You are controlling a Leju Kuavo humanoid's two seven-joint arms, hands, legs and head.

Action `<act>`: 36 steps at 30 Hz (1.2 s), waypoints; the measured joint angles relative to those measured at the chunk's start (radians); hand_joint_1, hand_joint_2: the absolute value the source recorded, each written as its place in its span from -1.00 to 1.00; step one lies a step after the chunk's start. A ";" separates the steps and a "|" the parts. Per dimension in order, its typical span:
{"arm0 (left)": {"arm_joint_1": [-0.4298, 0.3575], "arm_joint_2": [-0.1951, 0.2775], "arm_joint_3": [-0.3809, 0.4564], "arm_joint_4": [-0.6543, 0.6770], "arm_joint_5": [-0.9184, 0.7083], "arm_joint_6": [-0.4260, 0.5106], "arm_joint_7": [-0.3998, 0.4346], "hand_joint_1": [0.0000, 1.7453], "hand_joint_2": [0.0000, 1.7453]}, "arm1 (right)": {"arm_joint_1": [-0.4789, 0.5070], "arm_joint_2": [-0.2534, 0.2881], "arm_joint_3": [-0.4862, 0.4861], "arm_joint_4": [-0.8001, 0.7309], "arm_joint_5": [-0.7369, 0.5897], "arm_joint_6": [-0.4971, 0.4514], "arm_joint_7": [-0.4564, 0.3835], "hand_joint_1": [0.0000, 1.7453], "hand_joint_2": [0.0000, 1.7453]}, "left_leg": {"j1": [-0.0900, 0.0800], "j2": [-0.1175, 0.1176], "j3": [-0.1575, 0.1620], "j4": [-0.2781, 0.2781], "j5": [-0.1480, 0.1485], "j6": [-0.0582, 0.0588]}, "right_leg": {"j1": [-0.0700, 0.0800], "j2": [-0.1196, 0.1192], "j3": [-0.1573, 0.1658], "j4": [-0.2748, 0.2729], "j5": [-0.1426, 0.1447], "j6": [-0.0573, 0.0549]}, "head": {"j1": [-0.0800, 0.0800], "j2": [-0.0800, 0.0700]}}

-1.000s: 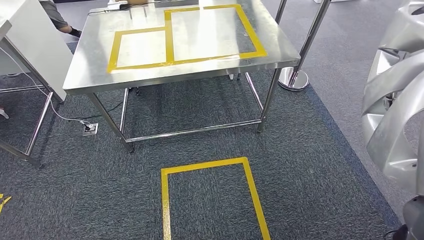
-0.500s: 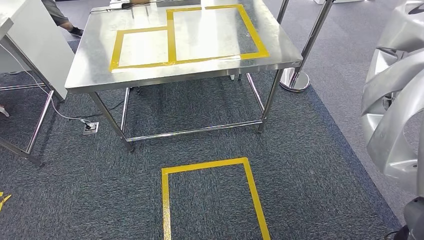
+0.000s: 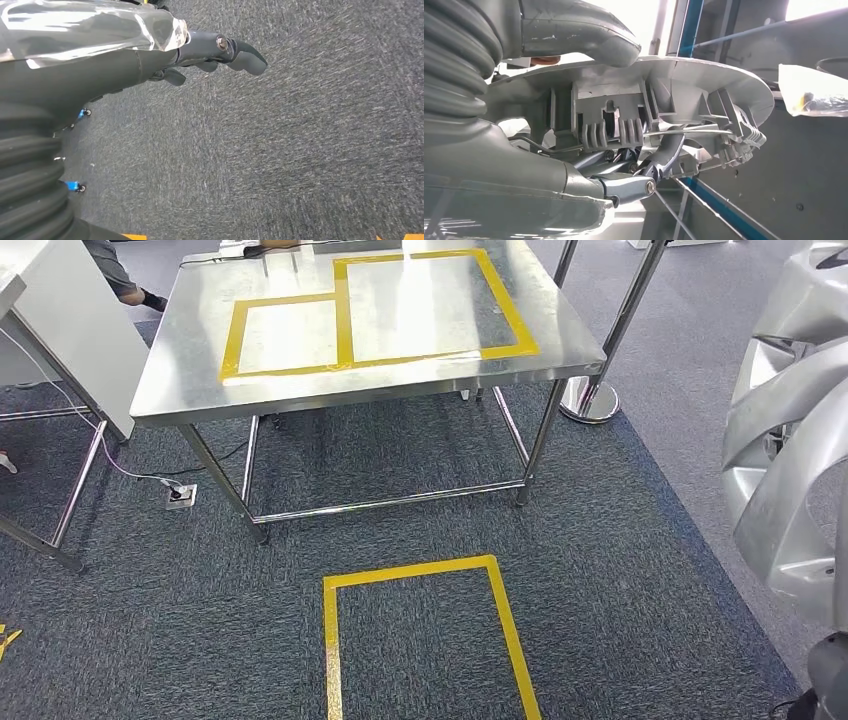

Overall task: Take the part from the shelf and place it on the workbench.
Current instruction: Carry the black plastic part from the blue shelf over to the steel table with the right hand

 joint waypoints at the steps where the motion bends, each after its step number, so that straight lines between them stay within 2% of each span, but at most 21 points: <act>1: -0.001 0.000 0.000 0.000 0.000 -0.001 0.001 -1.00 1.00 | -0.001 0.000 0.000 0.000 0.000 0.000 0.000 1.00 1.00 | 0.003 -0.001 0.007 -0.010 0.005 0.004 | 0.001 0.005 -0.011 0.026 -0.015 0.002 | 0.002 0.000; 4: -0.003 -0.001 0.001 0.000 0.000 -0.002 0.003 -1.00 1.00 | -0.002 -0.001 0.000 0.000 0.000 0.004 0.000 1.00 1.00 | 0.006 -0.003 0.015 -0.018 0.007 0.008 | -0.001 0.019 -0.104 0.208 -0.098 0.011 | 0.016 0.000; 5: -0.003 -0.001 0.002 0.000 0.000 -0.002 0.004 -1.00 1.00 | -0.002 -0.001 0.000 0.000 0.000 0.004 0.000 1.00 1.00 | 0.007 -0.006 0.016 -0.017 0.005 0.007 | -0.003 0.020 -0.132 0.258 -0.112 0.014 | 0.019 0.000; 6: -0.003 -0.001 0.002 0.000 0.000 -0.002 0.004 -1.00 1.00 | -0.002 -0.001 0.000 0.001 0.000 0.005 0.000 1.00 1.00 | 0.008 -0.009 0.018 -0.017 0.003 0.005 | -0.005 0.020 -0.143 0.274 -0.106 0.017 | 0.020 0.000; 7: -0.003 -0.002 0.002 0.000 0.000 -0.002 0.005 -1.00 1.00 | -0.002 -0.002 0.000 0.001 0.000 0.005 0.000 1.00 1.00 | 0.010 -0.014 0.020 -0.014 -0.001 0.000 | -0.009 0.020 -0.133 0.247 -0.080 0.019 | 0.021 0.000; 8: -0.003 -0.003 0.002 0.000 0.000 -0.003 0.005 -1.00 1.00 | -0.002 -0.002 0.000 0.001 0.000 0.005 0.000 1.00 1.00 | 0.013 -0.019 0.023 -0.010 -0.006 -0.007 | -0.014 0.020 -0.103 0.181 -0.041 0.022 | 0.022 0.000; 10: -0.003 -0.001 0.003 0.000 0.000 -0.003 0.006 -1.00 1.00 | -0.003 -0.001 0.000 0.002 0.000 0.005 0.000 1.00 1.00 | 0.016 -0.028 0.023 0.005 -0.021 -0.024 | -0.019 0.028 -0.045 0.058 0.005 0.025 | 0.028 0.000; 11: -0.003 0.000 0.003 0.000 0.000 -0.002 0.006 -1.00 1.00 | -0.003 -0.001 0.000 0.002 0.000 0.005 0.000 1.00 1.00 | 0.015 -0.030 0.021 0.012 -0.028 -0.031 | -0.020 0.031 -0.029 0.026 0.010 0.021 | 0.029 0.000; 14: -0.002 -0.001 0.003 0.000 0.000 -0.002 0.006 -1.00 1.00 | -0.003 0.000 0.000 0.003 0.003 0.005 0.000 1.00 1.00 | 0.017 -0.032 0.020 0.014 -0.037 -0.042 | -0.015 0.036 -0.024 0.022 -0.003 -0.006 | 0.019 0.000; 16: -0.003 -0.002 0.003 -0.001 -0.002 -0.002 0.006 -1.00 1.00 | -0.003 0.002 0.001 0.003 0.005 0.004 0.000 1.00 1.00 | 0.019 -0.024 0.006 0.045 -0.055 -0.047 | -0.015 0.034 -0.016 0.022 -0.008 -0.020 | 0.011 0.000; 17: -0.003 -0.002 0.003 -0.001 -0.004 -0.002 0.006 -1.00 1.00 | -0.003 0.003 0.001 0.003 0.006 0.004 0.000 1.00 1.00 | 0.020 -0.019 -0.018 0.091 -0.075 -0.048 | -0.016 0.033 -0.012 0.021 -0.011 -0.026 | 0.007 0.000; 19: -0.003 -0.002 0.002 -0.001 -0.007 -0.002 0.007 -1.00 1.00 | -0.003 0.005 0.001 0.003 0.006 0.004 0.000 1.00 1.00 | 0.019 -0.014 -0.100 0.231 -0.122 -0.049 | -0.014 0.031 -0.004 0.021 -0.019 -0.034 | -0.001 0.000; 20: -0.002 -0.002 0.002 -0.001 -0.008 -0.002 0.007 -1.00 1.00 | -0.002 0.006 0.001 0.003 0.006 0.004 0.000 1.00 1.00 | 0.019 -0.014 -0.141 0.291 -0.132 -0.048 | -0.012 0.031 0.000 0.021 -0.024 -0.035 | -0.004 0.000; 21: -0.001 -0.002 0.003 -0.001 -0.009 -0.002 0.007 -1.00 1.00 | -0.002 0.006 0.001 0.003 0.006 0.003 0.000 1.00 1.00 | 0.018 -0.014 -0.168 0.319 -0.125 -0.046 | -0.011 0.031 0.007 0.021 -0.031 -0.036 | -0.005 0.000; 23: 0.000 -0.002 0.003 -0.001 -0.009 -0.002 0.008 -1.00 1.00 | -0.001 0.007 0.001 0.003 0.006 0.002 0.000 1.00 1.00 | 0.016 -0.014 -0.172 0.284 -0.073 -0.039 | -0.009 0.031 0.024 0.021 -0.043 -0.035 | -0.008 0.000; 25: 0.000 -0.002 0.003 -0.001 -0.010 -0.002 0.008 -1.00 1.00 | -0.001 0.008 0.001 0.003 0.006 0.002 0.000 1.00 1.00 | 0.011 -0.013 -0.131 0.173 -0.003 -0.029 | -0.010 0.031 0.039 0.020 -0.056 -0.031 | -0.012 0.000; 26: 0.000 -0.002 0.003 -0.001 -0.010 -0.002 0.008 -1.00 1.00 | -0.002 0.008 0.001 0.003 0.006 0.002 0.000 1.00 1.00 | 0.007 -0.010 -0.107 0.121 0.015 -0.024 | -0.008 0.031 0.045 0.019 -0.063 -0.026 | -0.014 0.000; 28: -0.001 -0.002 0.002 -0.001 -0.010 -0.002 0.008 -1.00 1.00 | -0.003 0.009 0.001 0.003 0.006 0.002 0.000 1.00 1.00 | -0.001 -0.006 -0.073 0.055 0.024 -0.017 | -0.007 0.031 0.056 0.014 -0.074 -0.014 | -0.017 0.000; 31: -0.001 -0.002 0.002 -0.001 -0.010 -0.001 0.008 -1.00 1.00 | -0.004 0.009 0.001 0.003 0.006 0.002 0.000 1.00 1.00 | 0.000 -0.011 -0.053 0.039 0.009 -0.007 | -0.008 0.030 0.067 0.026 -0.068 0.003 | -0.017 0.000; 33: -0.001 -0.002 0.003 -0.001 -0.010 -0.002 0.008 -1.00 1.00 | -0.004 0.009 0.001 0.004 0.005 0.003 0.000 1.00 1.00 | 0.004 -0.014 -0.034 0.033 0.001 0.004 | -0.008 0.029 0.031 0.098 -0.081 0.009 | -0.009 0.000; 36: -0.001 -0.003 0.003 -0.001 -0.010 -0.002 0.008 -1.00 1.00 | -0.005 0.007 0.001 0.007 0.001 0.009 0.000 1.00 1.00 | 0.003 -0.017 -0.017 0.031 -0.017 0.015 | -0.007 0.030 -0.090 0.273 -0.147 0.016 | 0.005 0.000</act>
